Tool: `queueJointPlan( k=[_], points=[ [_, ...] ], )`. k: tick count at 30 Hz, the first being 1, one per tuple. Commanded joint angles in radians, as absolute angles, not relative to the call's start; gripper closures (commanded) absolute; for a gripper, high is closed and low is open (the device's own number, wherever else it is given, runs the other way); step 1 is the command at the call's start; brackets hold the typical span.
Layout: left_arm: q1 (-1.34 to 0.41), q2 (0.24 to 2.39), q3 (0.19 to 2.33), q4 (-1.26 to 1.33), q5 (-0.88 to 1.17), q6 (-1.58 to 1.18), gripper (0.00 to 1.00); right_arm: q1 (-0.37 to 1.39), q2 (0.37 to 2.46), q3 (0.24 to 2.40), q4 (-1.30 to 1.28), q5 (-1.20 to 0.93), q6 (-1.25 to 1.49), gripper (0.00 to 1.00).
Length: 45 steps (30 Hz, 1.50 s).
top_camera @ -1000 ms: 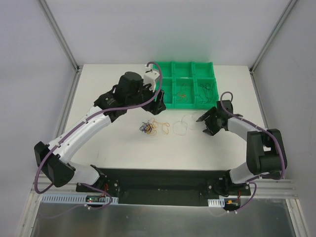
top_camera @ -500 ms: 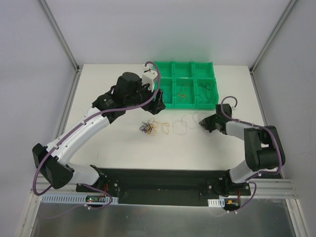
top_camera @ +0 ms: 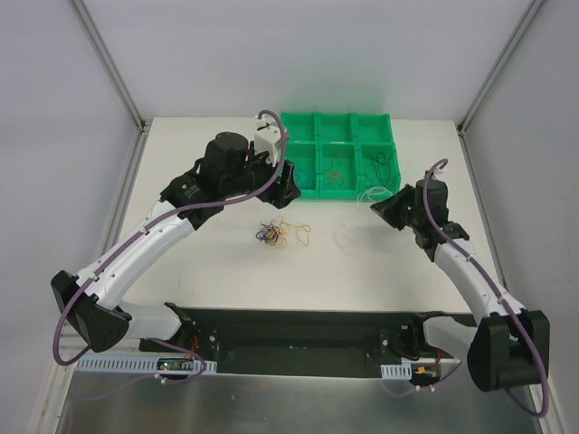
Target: Untangle the cables
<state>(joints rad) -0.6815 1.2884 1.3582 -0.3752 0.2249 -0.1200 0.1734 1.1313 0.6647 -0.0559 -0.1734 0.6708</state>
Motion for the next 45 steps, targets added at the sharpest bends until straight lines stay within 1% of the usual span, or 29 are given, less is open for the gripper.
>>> queueJointPlan(
  k=[1,3,7,8,12,15,20,22,27,31,37,39,40,45],
  points=[
    [-0.687,1.249,1.339,-0.324,0.239,-0.149,0.32,0.178,1.055,0.846,-0.176,-0.164,0.485,1.00],
    [-0.687,1.247,1.335,-0.318,0.241,-0.152,0.32,0.178,1.078,0.955,-0.215,-0.124,0.442,0.99],
    [-0.687,1.250,1.328,-0.313,0.224,-0.147,0.32,0.160,1.208,1.230,-0.275,-0.069,0.345,1.00],
    [-0.687,1.252,1.328,-0.313,0.218,-0.146,0.32,0.152,1.242,1.327,-0.287,-0.060,0.328,1.00],
    [-0.687,1.264,1.322,-0.311,0.187,-0.132,0.28,0.120,1.428,1.610,-0.333,-0.012,0.235,1.00],
    [-0.687,1.281,1.318,-0.311,0.154,-0.100,0.25,0.101,1.619,1.835,-0.373,0.034,0.166,1.00],
    [-0.687,1.292,1.309,-0.305,0.127,-0.084,0.22,0.083,1.891,2.122,-0.351,0.028,0.132,1.00],
    [-0.687,1.299,1.308,-0.307,0.118,-0.078,0.20,0.083,1.983,2.199,-0.325,0.046,0.120,1.00],
    [-0.687,1.321,1.305,-0.307,0.101,-0.069,0.19,0.080,2.173,2.296,-0.232,0.057,0.081,1.00],
    [-0.686,1.338,1.308,-0.307,0.101,-0.061,0.19,0.081,2.275,2.295,-0.203,0.058,0.064,1.00],
    [-0.687,1.335,1.308,-0.308,0.094,-0.054,0.19,0.107,2.324,2.224,-0.219,0.074,0.006,1.00],
    [-0.687,1.330,1.307,-0.307,0.095,-0.055,0.19,0.120,2.342,2.221,-0.238,0.089,-0.032,0.97],
    [-0.687,1.328,1.307,-0.307,0.100,-0.058,0.19,0.126,2.353,2.227,-0.259,0.095,-0.034,0.94],
    [-0.687,1.315,1.307,-0.307,0.110,-0.063,0.19,0.144,2.375,2.229,-0.310,0.098,-0.028,0.91]
  ],
)
